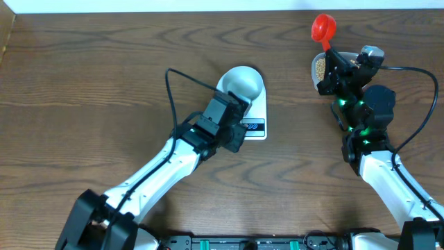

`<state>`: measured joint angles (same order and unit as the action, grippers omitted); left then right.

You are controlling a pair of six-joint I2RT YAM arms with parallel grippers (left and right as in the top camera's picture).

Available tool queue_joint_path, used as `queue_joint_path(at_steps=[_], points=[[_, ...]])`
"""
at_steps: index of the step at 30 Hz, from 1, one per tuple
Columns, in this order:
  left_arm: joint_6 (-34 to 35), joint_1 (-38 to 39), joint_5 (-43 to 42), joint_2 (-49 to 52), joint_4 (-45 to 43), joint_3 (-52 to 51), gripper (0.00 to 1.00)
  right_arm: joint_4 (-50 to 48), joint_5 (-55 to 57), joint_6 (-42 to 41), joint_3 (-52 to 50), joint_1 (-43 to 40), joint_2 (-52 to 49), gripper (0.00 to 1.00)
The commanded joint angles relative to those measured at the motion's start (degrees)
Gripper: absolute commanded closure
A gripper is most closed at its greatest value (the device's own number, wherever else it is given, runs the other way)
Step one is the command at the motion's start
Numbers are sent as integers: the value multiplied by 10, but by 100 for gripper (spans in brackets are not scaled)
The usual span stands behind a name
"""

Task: Scoop item into bowl and weigh 50g on scale
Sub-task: 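Withdraw the left gripper from the scale toward the left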

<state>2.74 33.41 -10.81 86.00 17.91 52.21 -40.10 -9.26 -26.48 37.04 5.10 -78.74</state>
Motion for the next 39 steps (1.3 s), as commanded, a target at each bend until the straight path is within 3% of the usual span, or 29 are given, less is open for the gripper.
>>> queue_joint_path(at_steps=[1,10,12,13,21,22,26,31,39], points=[[-4,-37,-6,-45,51,14,93,-2,-1,9,14,-2,-2,99],[-45,-132,-6,-122,150,32,92,-2,-1,9,14,-2,-2,99],[-44,-134,-5,-123,151,32,59,-2,-1,9,14,-2,-2,99],[-44,-134,-5,-123,150,32,2,-2,-1,9,14,-2,-2,99],[-41,-134,-6,-123,141,32,2,-2,-1,9,14,-2,-2,99],[-74,-134,-9,-123,138,32,2,-2,-1,9,14,-2,-2,99],[-312,-134,-139,-122,168,32,2,-2,-1,9,14,-2,-2,99],[-369,-134,-181,-120,170,32,2,-2,-1,9,14,-2,-2,99],[-389,-134,-86,-113,183,32,2,-2,-1,9,14,-2,-2,99]])
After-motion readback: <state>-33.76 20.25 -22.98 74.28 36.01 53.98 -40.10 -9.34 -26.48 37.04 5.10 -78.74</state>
